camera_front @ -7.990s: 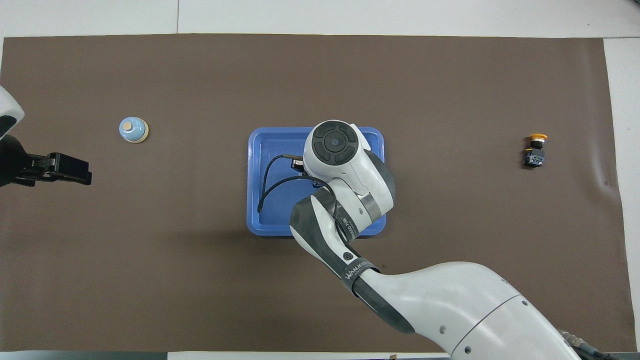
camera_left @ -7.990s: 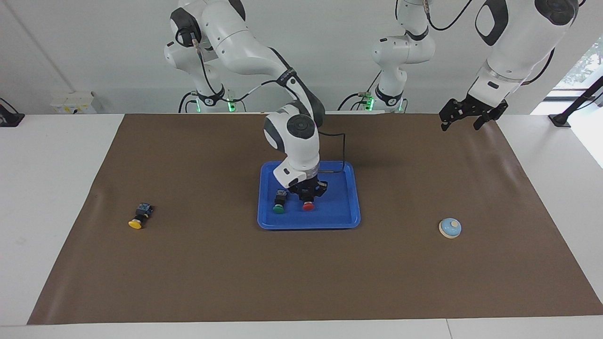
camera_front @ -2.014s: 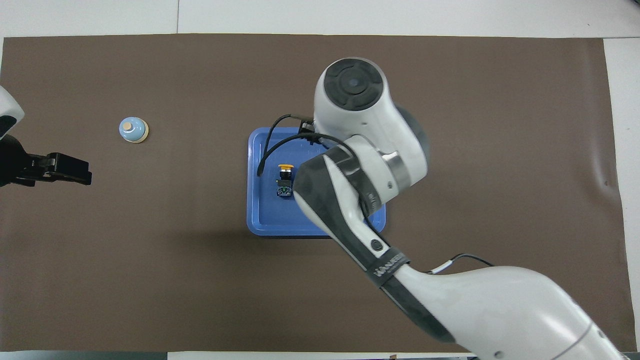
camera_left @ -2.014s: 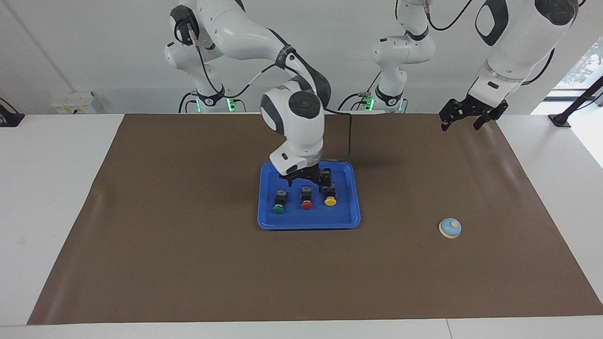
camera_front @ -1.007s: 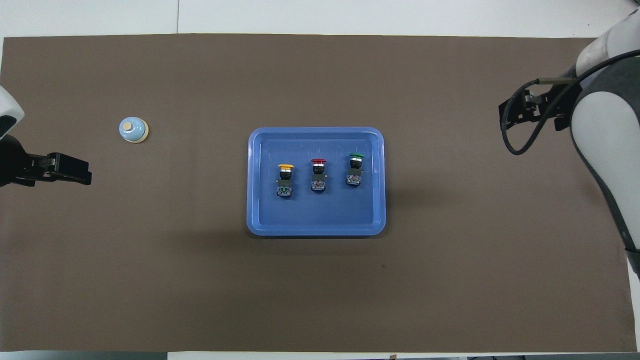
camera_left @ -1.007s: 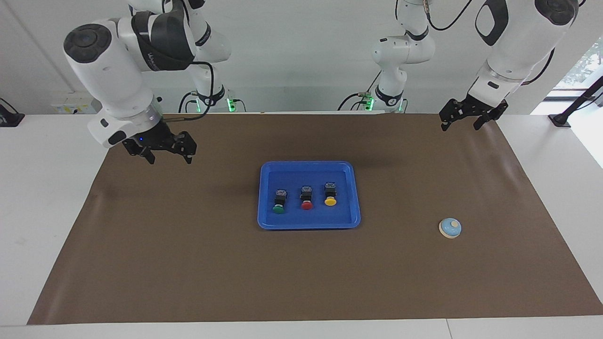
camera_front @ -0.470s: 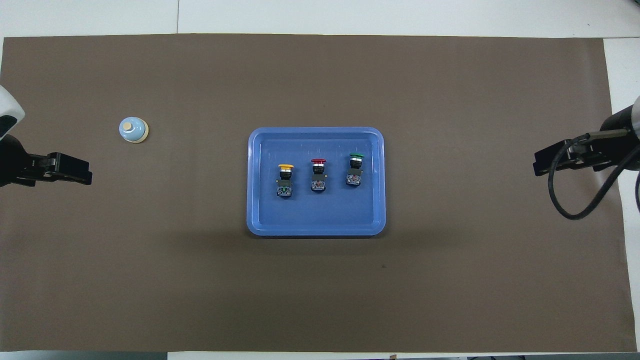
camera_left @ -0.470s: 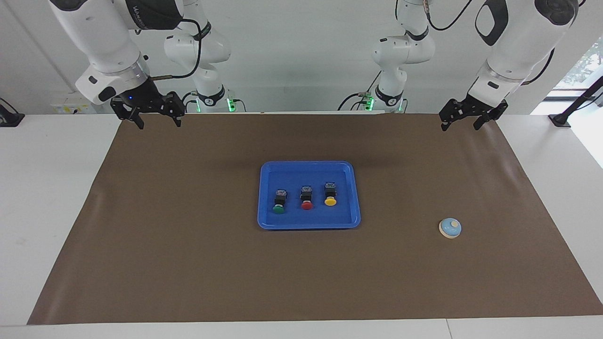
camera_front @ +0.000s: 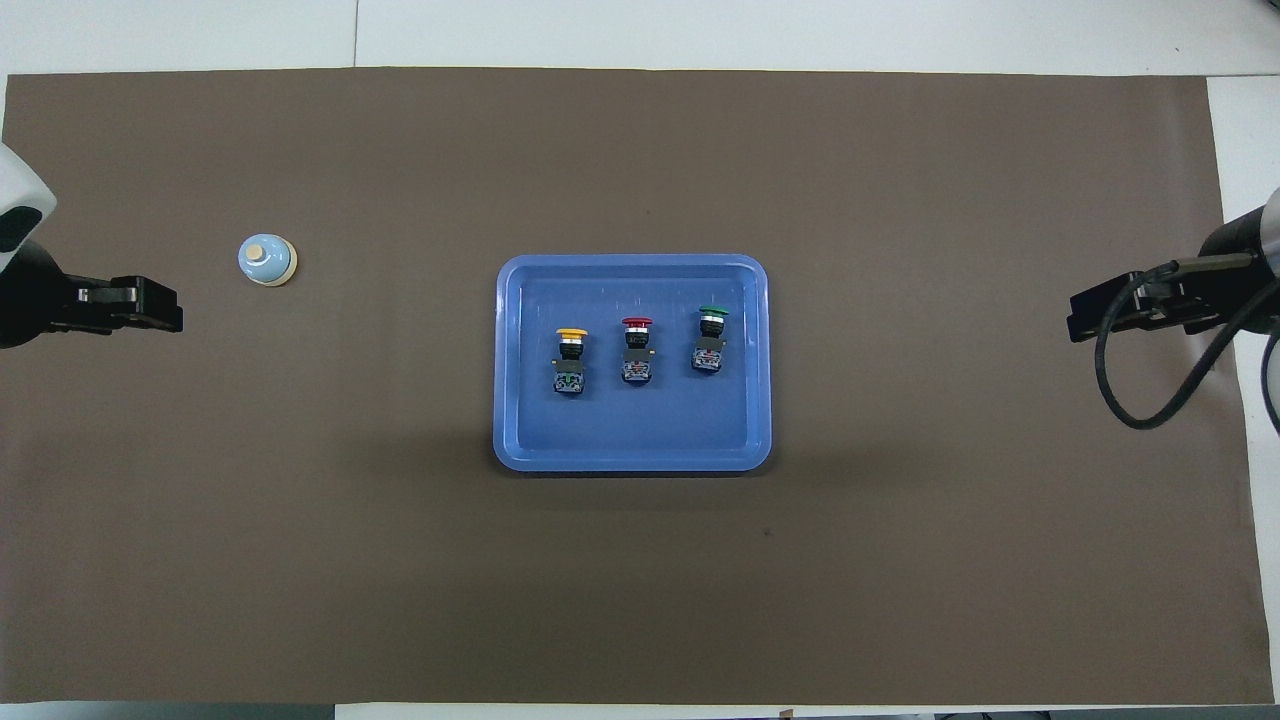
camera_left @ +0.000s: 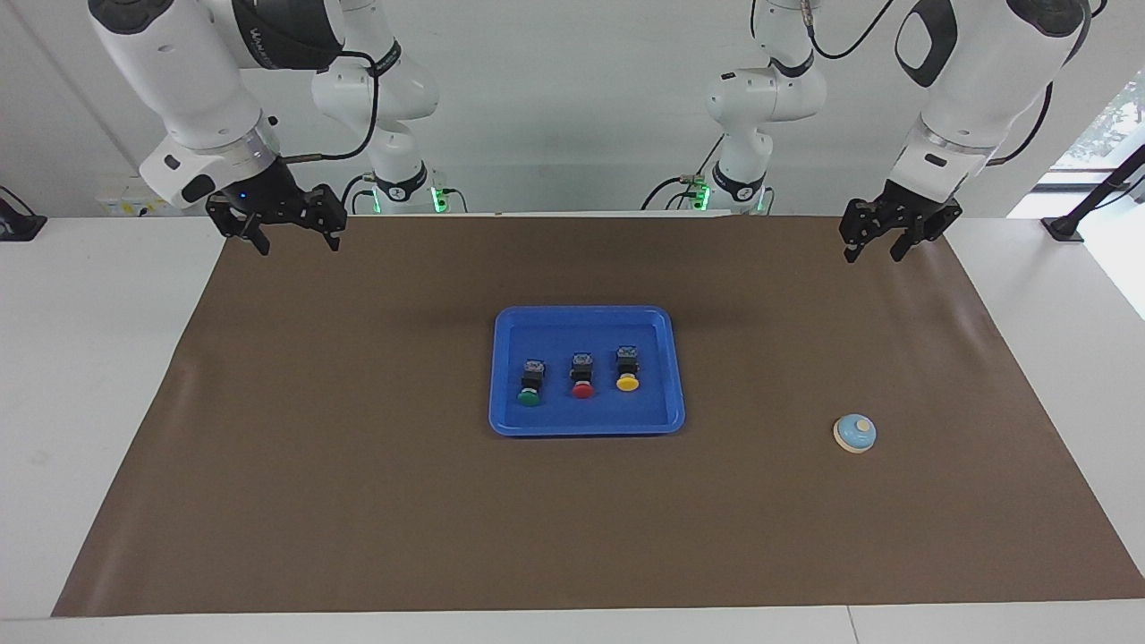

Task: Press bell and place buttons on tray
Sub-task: 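Move the left gripper over the bell and lower it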

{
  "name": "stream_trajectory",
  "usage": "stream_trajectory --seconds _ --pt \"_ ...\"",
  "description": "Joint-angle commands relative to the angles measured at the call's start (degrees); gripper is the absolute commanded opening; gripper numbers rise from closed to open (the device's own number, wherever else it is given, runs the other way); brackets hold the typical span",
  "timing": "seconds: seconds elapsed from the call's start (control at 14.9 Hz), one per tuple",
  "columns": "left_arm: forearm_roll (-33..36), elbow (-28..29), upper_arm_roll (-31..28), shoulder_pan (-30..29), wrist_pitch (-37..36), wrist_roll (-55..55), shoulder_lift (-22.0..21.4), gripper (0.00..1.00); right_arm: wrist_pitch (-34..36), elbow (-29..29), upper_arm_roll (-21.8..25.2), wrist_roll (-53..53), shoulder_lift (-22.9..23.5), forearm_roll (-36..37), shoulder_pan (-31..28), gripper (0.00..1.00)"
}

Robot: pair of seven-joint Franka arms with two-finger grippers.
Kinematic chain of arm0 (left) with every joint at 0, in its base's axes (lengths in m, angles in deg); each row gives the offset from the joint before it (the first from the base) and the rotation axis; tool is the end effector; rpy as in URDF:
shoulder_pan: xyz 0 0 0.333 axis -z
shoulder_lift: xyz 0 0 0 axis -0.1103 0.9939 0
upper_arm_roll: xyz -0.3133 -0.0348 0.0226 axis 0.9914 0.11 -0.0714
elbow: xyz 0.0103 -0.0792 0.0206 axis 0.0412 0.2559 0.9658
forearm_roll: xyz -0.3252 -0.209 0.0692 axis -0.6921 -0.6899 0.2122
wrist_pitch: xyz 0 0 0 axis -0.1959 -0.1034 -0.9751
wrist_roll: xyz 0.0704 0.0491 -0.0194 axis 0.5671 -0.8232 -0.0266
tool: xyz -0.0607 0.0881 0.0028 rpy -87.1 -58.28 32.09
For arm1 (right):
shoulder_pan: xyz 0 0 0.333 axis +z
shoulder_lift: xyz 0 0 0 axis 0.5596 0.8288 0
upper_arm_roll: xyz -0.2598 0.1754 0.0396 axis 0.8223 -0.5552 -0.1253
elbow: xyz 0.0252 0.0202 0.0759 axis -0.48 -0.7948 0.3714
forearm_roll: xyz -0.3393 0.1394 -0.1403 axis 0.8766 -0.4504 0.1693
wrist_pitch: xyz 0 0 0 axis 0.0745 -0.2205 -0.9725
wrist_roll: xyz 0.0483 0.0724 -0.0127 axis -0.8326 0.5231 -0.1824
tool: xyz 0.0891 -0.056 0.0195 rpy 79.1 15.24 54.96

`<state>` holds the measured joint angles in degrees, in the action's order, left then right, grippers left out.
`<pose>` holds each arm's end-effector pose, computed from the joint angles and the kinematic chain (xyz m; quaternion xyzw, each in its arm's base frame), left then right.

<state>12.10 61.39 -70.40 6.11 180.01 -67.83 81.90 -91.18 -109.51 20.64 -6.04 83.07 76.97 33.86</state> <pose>0.5430 -0.0489 0.5916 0.9995 -0.0146 0.0295 0.0024 0.5476 0.0117 0.6062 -0.9988 -0.0191 0.0460 0.0019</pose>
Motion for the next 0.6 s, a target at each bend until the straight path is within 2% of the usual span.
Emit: stream_trajectory --seconds 0.0,0.27,0.54 --pt "-0.4 -0.9 -0.5 0.7 6.1 1.4 5.7 0.00 0.8 -1.4 1.0 1.7 -2.3 -0.7 -0.1 1.00" --pt "0.6 -3.9 -0.6 1.1 17.3 1.5 18.7 0.00 0.7 -1.6 1.0 1.5 -2.4 -0.7 -0.1 1.00" --pt "2.9 -8.5 -0.8 0.2 17.6 1.4 25.6 0.00 0.7 -1.4 1.0 1.3 -2.4 -0.6 -0.7 1.00"
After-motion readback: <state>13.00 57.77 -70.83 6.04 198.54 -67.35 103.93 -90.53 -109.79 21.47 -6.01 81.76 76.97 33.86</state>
